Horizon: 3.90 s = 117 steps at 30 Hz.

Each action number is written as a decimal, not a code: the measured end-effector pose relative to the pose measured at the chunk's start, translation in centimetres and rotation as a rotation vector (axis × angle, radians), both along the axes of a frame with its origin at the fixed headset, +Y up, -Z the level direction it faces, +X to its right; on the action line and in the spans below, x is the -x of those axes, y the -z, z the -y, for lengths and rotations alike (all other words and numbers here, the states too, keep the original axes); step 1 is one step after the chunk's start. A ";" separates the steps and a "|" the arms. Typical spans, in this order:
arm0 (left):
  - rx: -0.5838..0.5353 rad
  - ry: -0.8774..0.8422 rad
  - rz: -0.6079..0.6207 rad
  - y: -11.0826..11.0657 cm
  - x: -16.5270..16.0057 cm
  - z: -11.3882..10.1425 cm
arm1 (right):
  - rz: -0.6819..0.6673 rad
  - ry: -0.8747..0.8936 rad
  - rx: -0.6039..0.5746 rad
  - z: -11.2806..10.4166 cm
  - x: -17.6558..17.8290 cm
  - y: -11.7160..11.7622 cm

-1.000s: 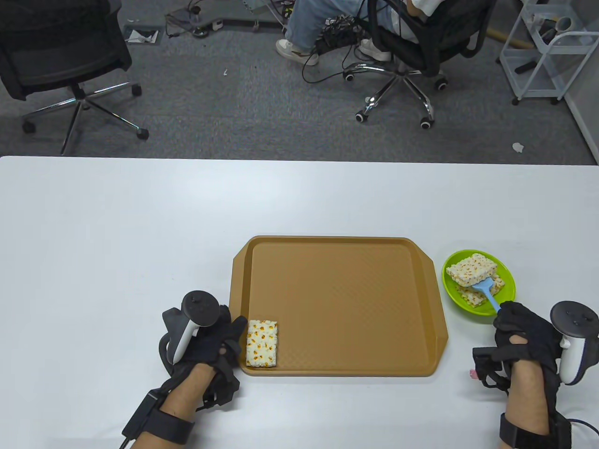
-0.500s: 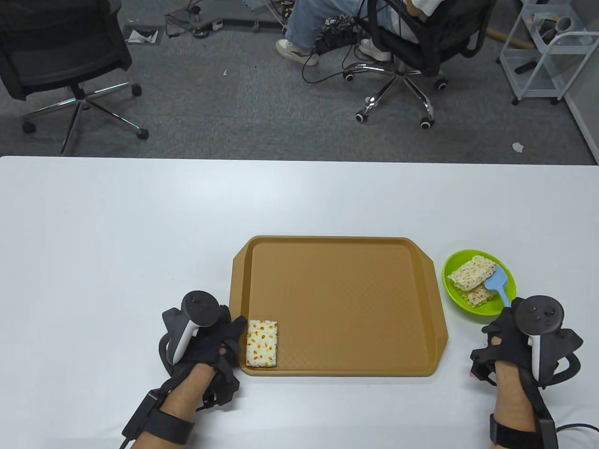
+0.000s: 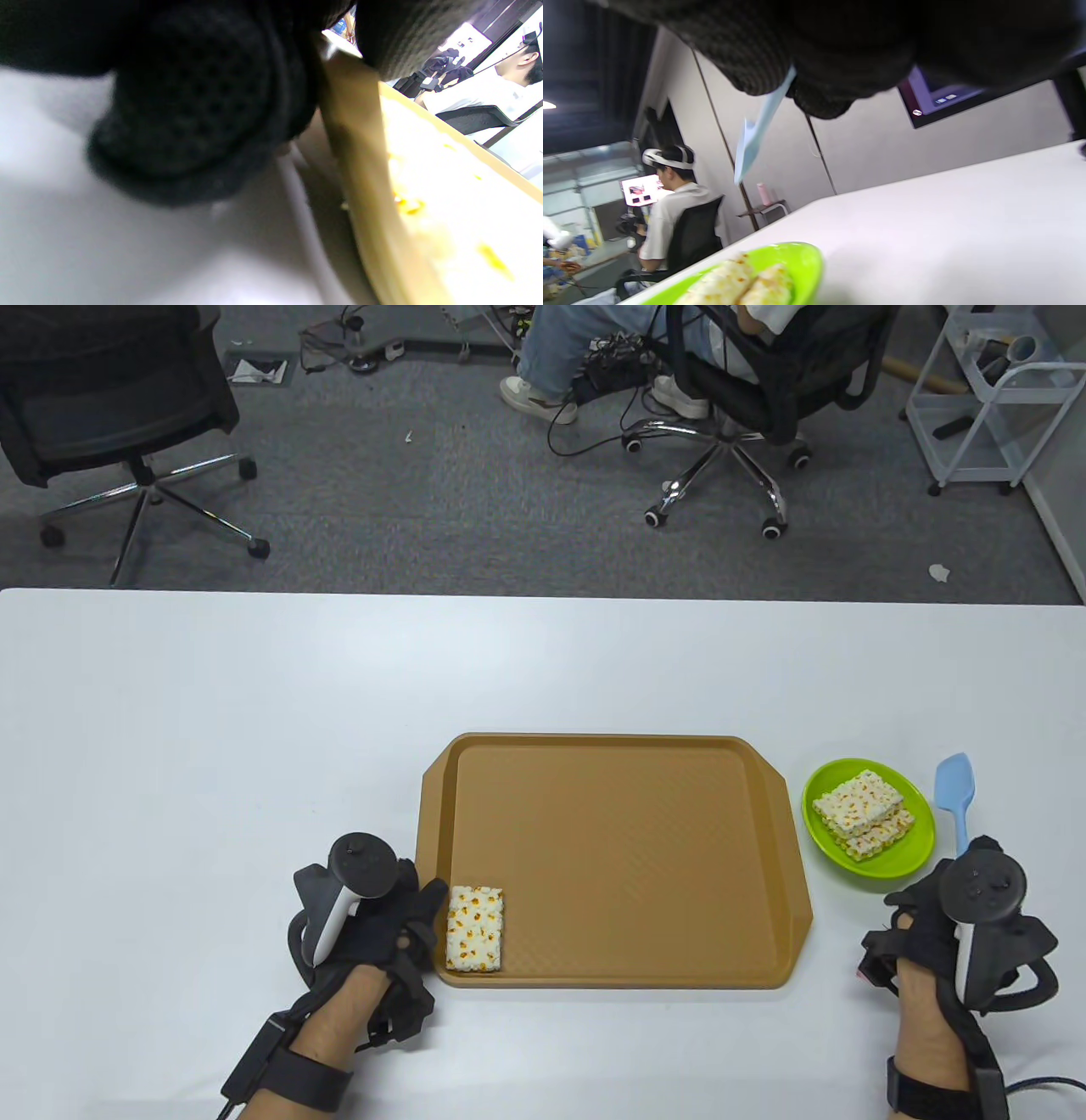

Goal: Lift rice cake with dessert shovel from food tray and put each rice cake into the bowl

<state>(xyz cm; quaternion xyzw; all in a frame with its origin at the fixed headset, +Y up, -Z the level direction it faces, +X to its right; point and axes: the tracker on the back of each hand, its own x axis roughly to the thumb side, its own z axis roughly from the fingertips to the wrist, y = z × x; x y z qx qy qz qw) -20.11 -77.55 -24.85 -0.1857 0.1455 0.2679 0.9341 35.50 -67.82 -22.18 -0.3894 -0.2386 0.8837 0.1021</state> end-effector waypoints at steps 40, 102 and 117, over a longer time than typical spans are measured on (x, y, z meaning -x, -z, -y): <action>0.012 -0.016 0.006 0.0 -0.1 0.0 | -1.265 0.025 0.428 5.8 23.4 1.2; 0.019 -0.039 0.007 0.1 0.1 0.0 | -0.941 0.737 0.226 1.0 10.9 0.6; 0.019 -0.039 0.007 0.1 0.1 0.0 | -0.496 0.757 0.119 -0.6 -0.4 -1.0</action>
